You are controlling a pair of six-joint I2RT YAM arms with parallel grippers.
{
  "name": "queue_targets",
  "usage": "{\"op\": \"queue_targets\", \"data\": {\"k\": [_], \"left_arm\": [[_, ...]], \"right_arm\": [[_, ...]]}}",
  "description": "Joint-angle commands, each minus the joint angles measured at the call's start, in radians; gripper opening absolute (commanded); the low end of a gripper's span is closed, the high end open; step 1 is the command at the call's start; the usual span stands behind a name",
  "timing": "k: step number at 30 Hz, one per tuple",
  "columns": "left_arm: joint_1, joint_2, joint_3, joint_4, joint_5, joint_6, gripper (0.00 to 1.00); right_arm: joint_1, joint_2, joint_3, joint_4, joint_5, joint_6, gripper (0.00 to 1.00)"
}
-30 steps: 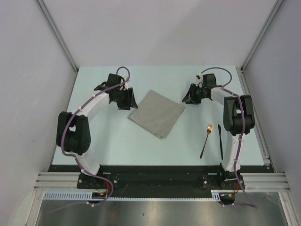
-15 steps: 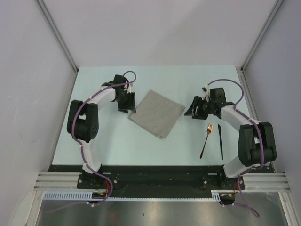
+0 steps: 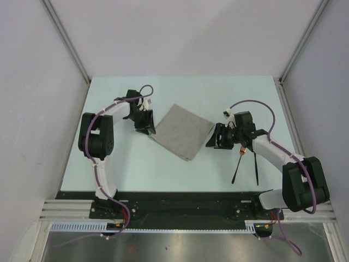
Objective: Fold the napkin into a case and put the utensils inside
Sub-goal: Move the square folded napkin to the center of the board.
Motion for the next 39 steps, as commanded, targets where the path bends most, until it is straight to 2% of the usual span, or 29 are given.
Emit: {"op": "queue_targets", "data": {"k": [1, 5, 6, 8, 11, 13, 14, 15, 16, 17, 18, 20, 21, 24, 27, 31, 39], "left_arm": [[-0.001, 0.005, -0.04, 0.013, 0.061, 0.013, 0.45], [0.002, -0.01, -0.074, 0.019, 0.062, -0.027, 0.28], [0.002, -0.024, -0.094, 0.025, 0.078, -0.06, 0.2], [-0.005, -0.053, -0.138, 0.068, 0.11, -0.093, 0.14], [-0.027, -0.162, -0.323, 0.207, 0.1, -0.226, 0.04], [-0.056, -0.277, -0.498, 0.279, 0.081, -0.346, 0.03], [-0.065, -0.321, -0.567, 0.378, 0.069, -0.398, 0.03], [-0.091, -0.381, -0.727, 0.443, 0.064, -0.533, 0.02], [-0.114, -0.48, -0.814, 0.515, 0.055, -0.609, 0.03], [-0.142, -0.536, -0.892, 0.649, 0.041, -0.683, 0.04], [-0.192, -0.581, -1.024, 0.702, 0.027, -0.816, 0.04], [-0.249, -0.699, -1.126, 0.816, -0.011, -0.932, 0.04], [-0.325, -0.731, -1.208, 0.857, -0.055, -1.035, 0.04], [-0.474, -0.837, -1.264, 0.866, -0.181, -1.175, 0.05], [-0.571, -0.917, -1.277, 0.83, -0.261, -1.251, 0.06], [-0.597, -0.989, -1.267, 0.734, -0.342, -1.253, 0.07], [-0.6, -0.975, -1.277, 0.758, -0.293, -1.233, 0.16]], "right_arm": [[0.032, -0.046, -0.018, 0.034, -0.007, 0.02, 0.59], [0.052, -0.083, -0.05, 0.086, -0.002, 0.057, 0.59], [0.057, -0.094, -0.057, 0.092, -0.002, 0.069, 0.59], [0.069, -0.103, -0.07, 0.101, 0.01, 0.079, 0.59], [0.077, -0.103, -0.077, 0.086, 0.041, 0.1, 0.59], [0.084, -0.095, -0.077, 0.069, 0.086, 0.132, 0.58], [0.091, -0.097, -0.083, 0.048, 0.108, 0.146, 0.58], [0.098, -0.098, -0.092, 0.041, 0.128, 0.16, 0.57], [0.106, -0.103, -0.1, 0.037, 0.169, 0.189, 0.58], [0.13, -0.106, -0.107, 0.023, 0.185, 0.201, 0.58], [0.14, -0.109, -0.127, 0.015, 0.206, 0.213, 0.57], [0.17, -0.126, -0.142, -0.029, 0.289, 0.25, 0.56], [0.183, -0.137, -0.162, -0.037, 0.313, 0.258, 0.56], [0.206, -0.172, -0.192, -0.051, 0.375, 0.276, 0.52], [0.219, -0.184, -0.187, -0.078, 0.441, 0.247, 0.49], [0.218, -0.171, -0.163, -0.052, 0.429, 0.189, 0.39], [0.22, -0.037, -0.087, -0.02, 0.387, 0.148, 0.4]]}}
